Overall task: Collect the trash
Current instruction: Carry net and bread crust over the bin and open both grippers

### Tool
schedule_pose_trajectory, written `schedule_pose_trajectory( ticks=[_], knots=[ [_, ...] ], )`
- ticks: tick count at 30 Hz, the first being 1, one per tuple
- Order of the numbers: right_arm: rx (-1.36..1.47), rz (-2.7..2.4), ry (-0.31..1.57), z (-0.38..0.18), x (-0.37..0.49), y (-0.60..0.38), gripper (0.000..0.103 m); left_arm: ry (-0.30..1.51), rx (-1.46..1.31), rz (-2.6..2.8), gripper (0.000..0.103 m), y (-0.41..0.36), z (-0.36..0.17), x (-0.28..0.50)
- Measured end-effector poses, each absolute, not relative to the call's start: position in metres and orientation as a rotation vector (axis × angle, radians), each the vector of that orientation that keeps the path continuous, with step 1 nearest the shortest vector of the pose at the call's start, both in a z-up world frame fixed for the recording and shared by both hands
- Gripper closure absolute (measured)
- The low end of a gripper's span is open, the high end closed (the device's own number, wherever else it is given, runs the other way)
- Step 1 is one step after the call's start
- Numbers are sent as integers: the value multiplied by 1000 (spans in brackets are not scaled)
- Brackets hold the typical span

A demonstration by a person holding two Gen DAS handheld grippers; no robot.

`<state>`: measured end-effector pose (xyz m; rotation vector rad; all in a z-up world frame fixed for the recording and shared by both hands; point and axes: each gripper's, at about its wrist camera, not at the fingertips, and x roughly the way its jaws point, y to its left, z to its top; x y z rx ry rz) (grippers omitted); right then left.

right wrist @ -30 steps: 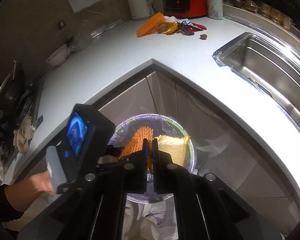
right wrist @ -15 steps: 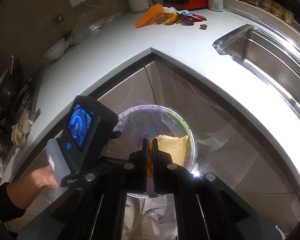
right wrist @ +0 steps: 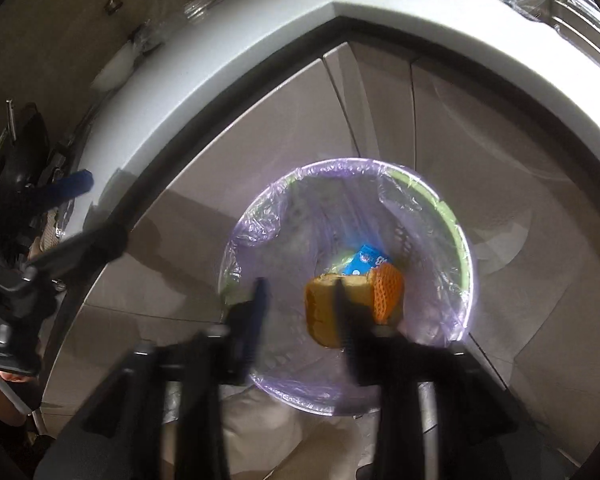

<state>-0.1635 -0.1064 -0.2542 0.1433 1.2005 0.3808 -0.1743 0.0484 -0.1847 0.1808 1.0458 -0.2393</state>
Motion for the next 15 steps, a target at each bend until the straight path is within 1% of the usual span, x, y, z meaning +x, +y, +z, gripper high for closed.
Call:
schedule_pose_trajectory(
  ticks=[1,5,11,15],
  knots=[
    [120,365,1187,-252,-162,-104,15,1042,185,-232,8,51,-182,-171],
    [105,339,1175,-243,-153,-103,6,1026,183,-222,8,56,-173,-155],
    [98,282,1120,-214,-136,-117,4,1009,163,-239,8,51,-163,-125],
    [96,217,1055,-184,-122,-130,2,987,169,-259,8,43,-155,-97]
  ],
)
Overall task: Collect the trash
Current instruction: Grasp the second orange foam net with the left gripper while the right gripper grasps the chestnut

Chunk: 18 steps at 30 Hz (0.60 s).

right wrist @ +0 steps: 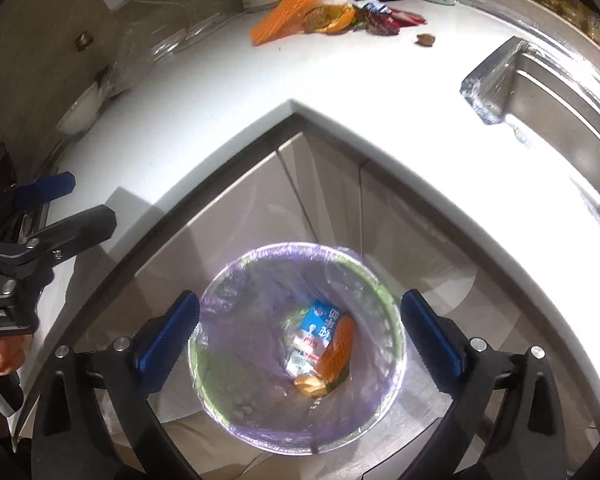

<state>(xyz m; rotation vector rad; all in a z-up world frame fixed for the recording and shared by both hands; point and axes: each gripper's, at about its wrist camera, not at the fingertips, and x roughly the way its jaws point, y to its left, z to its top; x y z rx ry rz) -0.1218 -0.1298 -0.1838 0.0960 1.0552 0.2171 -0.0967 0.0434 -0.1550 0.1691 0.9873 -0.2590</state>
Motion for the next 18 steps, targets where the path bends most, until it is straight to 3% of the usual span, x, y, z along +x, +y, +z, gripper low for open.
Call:
schedule_pose_trajectory(
  ticks=[9,18],
  knots=[
    [122,117,931,-121,-86,-155,2,922,116,-341,8,37,-137,10],
    [150,17,966,-121,-55,-170,2,812,258,-473,8,22,-140,121]
  ],
)
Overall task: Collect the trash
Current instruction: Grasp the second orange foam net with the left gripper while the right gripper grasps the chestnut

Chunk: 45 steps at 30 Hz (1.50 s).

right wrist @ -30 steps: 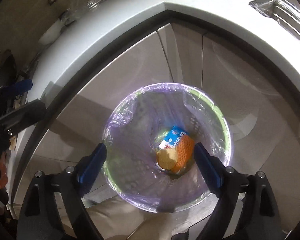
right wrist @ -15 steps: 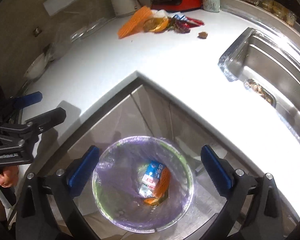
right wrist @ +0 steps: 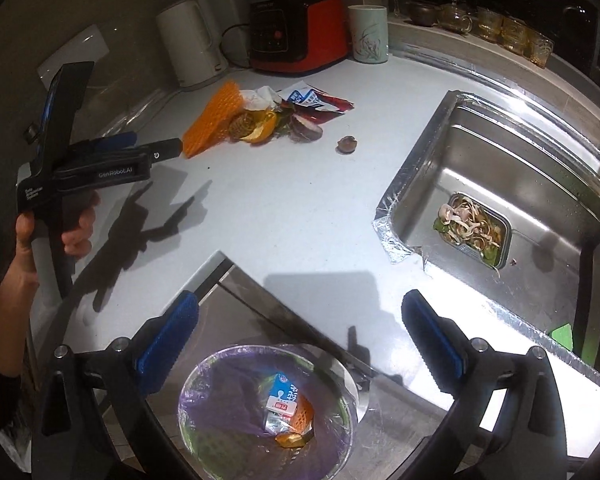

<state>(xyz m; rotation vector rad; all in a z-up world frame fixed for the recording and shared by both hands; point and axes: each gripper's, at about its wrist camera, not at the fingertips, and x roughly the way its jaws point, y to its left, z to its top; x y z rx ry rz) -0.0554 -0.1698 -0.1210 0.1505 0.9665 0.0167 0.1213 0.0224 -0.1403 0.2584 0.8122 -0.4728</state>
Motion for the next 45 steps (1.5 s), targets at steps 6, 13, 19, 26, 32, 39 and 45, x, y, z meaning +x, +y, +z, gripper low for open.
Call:
schedule_pose_trajectory(
  ticks=[6,13,19,26,32,39,45],
  knots=[
    [197,-40,1008,-132,-36,-180,2,823,330,-541,8,13,-168,177],
    [219,-70,1037,-142,-15,-182,2,875,334,-609,28,12,-193,217],
    [226,-76,1041,-146,-3,-180,2,920,290,-639,89,19,-196,229],
    [148,-55,951,-145,36,-183,2,861,257,-655,93,34,-170,200],
    [99,-45,894,-158,94,-198,16,844,168,-657,93,56,-151,177],
    [95,-75,894,-181,129,-216,38,829,107,-651,93,71,-137,155],
    [49,-48,899,-188,136,-213,52,834,85,-628,93,76,-137,146]
  ],
)
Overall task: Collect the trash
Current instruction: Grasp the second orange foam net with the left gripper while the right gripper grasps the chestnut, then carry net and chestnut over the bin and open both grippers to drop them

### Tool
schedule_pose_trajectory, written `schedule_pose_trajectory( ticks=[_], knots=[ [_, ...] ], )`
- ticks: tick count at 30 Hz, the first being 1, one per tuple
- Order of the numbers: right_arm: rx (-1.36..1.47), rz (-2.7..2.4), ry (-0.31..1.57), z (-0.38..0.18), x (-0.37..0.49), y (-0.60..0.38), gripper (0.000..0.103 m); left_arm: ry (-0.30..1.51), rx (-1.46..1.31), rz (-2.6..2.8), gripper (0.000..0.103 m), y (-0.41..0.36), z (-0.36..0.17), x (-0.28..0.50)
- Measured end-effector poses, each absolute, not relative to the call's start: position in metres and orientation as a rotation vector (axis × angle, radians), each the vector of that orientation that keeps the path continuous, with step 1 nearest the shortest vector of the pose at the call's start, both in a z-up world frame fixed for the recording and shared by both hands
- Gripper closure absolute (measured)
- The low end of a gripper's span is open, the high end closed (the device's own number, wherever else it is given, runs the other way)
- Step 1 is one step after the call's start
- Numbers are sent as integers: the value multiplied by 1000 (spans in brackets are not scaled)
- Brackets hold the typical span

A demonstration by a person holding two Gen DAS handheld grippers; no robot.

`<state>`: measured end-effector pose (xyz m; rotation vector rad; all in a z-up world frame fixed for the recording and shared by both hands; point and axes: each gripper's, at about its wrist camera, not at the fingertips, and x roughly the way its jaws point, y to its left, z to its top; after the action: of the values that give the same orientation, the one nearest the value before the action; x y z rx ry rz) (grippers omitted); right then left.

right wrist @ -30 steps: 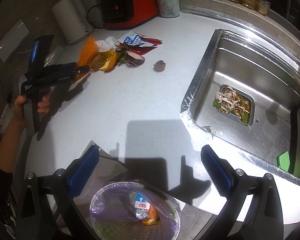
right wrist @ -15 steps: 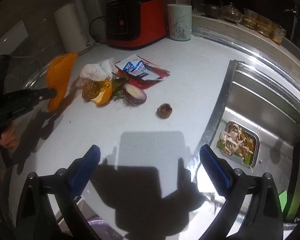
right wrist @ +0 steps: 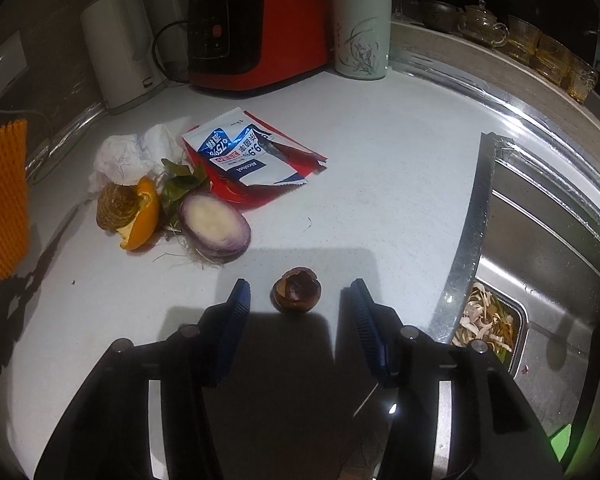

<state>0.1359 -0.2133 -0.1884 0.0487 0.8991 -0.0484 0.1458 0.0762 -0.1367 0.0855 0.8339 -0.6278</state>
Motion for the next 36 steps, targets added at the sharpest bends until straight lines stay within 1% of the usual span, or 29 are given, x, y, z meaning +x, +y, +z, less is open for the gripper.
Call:
schedule_pose_trajectory(
  ticks=[1,2,3,5,12,20,29,36],
  knots=[
    [30,-42,898,-189,137,-211,54,837,84,-625,93,77,-137,145],
    [14,-36,897,-190,139,-209,59,842,83,-621,93,77,-138,144],
    [-7,-35,895,-190,140,-207,62,845,82,-618,93,76,-139,143],
    [-35,-23,888,-190,141,-204,79,845,90,-604,93,75,-140,139],
    [7,-2,884,-184,123,-206,78,855,74,-582,93,75,-139,125],
    [22,80,864,-158,35,-182,78,854,65,-583,93,59,-130,78],
    [50,157,876,-147,-80,-169,78,896,62,-586,93,35,-134,-22],
    [55,211,895,-153,-159,-158,78,943,79,-582,93,23,-149,-115]
  ],
)
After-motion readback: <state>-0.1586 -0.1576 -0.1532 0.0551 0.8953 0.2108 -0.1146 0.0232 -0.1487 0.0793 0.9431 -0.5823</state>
